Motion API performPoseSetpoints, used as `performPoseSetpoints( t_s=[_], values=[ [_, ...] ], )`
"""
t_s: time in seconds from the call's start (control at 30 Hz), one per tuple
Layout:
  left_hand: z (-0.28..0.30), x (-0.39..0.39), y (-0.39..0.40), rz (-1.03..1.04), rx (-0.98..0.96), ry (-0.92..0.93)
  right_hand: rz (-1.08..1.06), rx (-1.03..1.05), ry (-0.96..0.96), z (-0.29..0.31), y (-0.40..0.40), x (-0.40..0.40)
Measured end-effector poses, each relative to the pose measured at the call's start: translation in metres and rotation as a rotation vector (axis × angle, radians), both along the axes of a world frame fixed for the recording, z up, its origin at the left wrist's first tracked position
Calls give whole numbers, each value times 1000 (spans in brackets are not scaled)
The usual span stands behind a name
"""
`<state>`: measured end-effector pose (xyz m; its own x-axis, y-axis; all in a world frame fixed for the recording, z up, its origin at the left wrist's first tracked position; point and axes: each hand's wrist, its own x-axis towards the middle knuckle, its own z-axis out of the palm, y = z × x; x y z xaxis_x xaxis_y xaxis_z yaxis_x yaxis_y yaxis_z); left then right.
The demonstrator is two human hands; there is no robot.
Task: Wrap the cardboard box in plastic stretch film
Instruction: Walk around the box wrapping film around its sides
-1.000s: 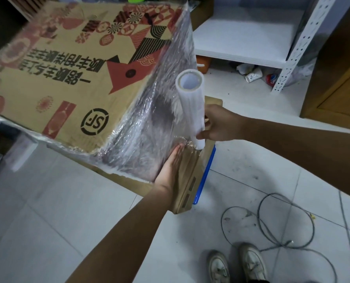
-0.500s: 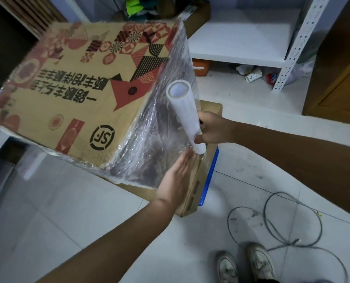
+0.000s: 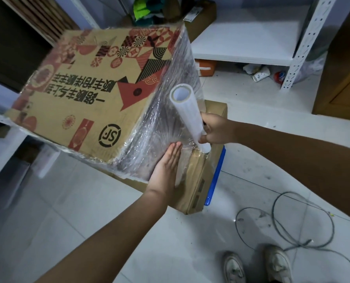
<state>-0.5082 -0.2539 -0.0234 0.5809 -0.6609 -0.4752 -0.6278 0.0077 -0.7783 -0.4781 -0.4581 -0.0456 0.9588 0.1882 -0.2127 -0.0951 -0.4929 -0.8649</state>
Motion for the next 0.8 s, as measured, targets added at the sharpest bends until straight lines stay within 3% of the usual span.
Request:
performPoseSetpoints(
  t_s=[0.13, 0.23, 0.43, 0.8],
  values=[
    [22, -9, -9, 55, -98, 138, -3, 15, 10, 0, -2, 0],
    [37, -13, -4, -102, -147, 10, 19, 27, 27, 0, -3, 2],
    [58, 1, 17, -119, -8, -172, 50, 8, 25, -3, -4, 6],
    [80, -7, -10, 221, -227, 98, 132, -61, -23, -4, -8, 15]
  ],
)
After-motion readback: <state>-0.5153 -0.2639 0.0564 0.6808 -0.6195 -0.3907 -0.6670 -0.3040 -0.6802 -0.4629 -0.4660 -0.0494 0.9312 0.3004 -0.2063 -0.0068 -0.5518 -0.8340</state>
